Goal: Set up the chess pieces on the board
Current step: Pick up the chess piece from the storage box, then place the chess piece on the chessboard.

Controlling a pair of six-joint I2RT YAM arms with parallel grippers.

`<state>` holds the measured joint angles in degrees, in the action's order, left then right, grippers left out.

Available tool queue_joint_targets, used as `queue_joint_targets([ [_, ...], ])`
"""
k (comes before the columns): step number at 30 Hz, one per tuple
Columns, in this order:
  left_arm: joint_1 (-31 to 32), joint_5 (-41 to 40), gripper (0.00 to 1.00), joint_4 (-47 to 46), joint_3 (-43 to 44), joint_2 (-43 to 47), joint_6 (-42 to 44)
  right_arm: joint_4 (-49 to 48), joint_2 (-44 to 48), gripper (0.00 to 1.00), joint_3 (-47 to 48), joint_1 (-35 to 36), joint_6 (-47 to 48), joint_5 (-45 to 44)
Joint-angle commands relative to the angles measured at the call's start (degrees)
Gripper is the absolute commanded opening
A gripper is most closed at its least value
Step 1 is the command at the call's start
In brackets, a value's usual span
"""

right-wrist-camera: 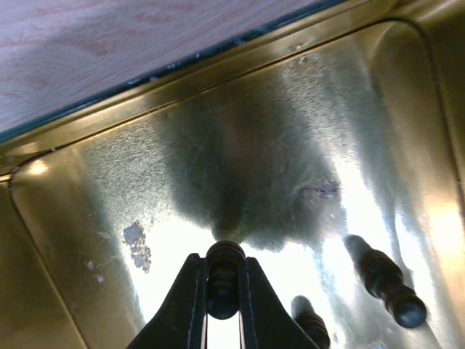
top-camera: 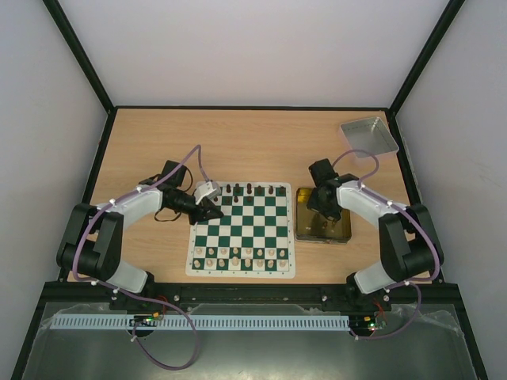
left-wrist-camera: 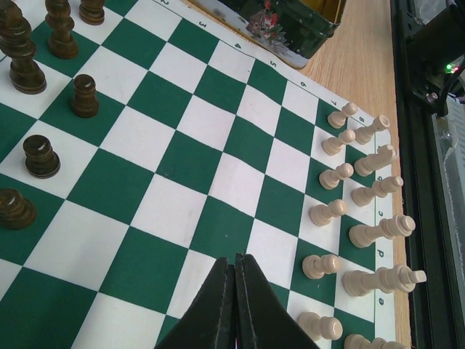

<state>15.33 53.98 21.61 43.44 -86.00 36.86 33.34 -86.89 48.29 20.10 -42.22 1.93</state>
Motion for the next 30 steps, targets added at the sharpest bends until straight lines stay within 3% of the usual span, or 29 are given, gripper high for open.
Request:
queue_joint_targets([
  [1, -0.3, 1.6, 0.04, 0.1, 1.2, -0.1, 1.2, 6.2, 4.9, 0.02, 3.8, -0.2, 1.0, -3.9],
  [6, -0.3, 1.4, 0.04, -0.4, 1.2, -0.5, 0.8, 9.8, 8.1, 0.02, 6.7, 2.9, -0.3, -6.6],
  [12, -0.3, 0.7, 0.03, -1.4, 0.6, 0.4, 0.0, 12.5, 5.9, 0.02, 13.1, 12.2, -3.5, -10.4],
  [23, -2.0, -0.4, 0.03, -3.6, 0.7, -0.1, -2.0, 11.4, -7.0, 0.02, 24.9, 25.7, -5.1, -11.9],
  [30, -3.4, -1.2, 0.03, -5.1, 0.7, -0.1, -3.4, 10.4, -16.8, 0.02, 31.7, 30.2, -4.4, -9.8],
])
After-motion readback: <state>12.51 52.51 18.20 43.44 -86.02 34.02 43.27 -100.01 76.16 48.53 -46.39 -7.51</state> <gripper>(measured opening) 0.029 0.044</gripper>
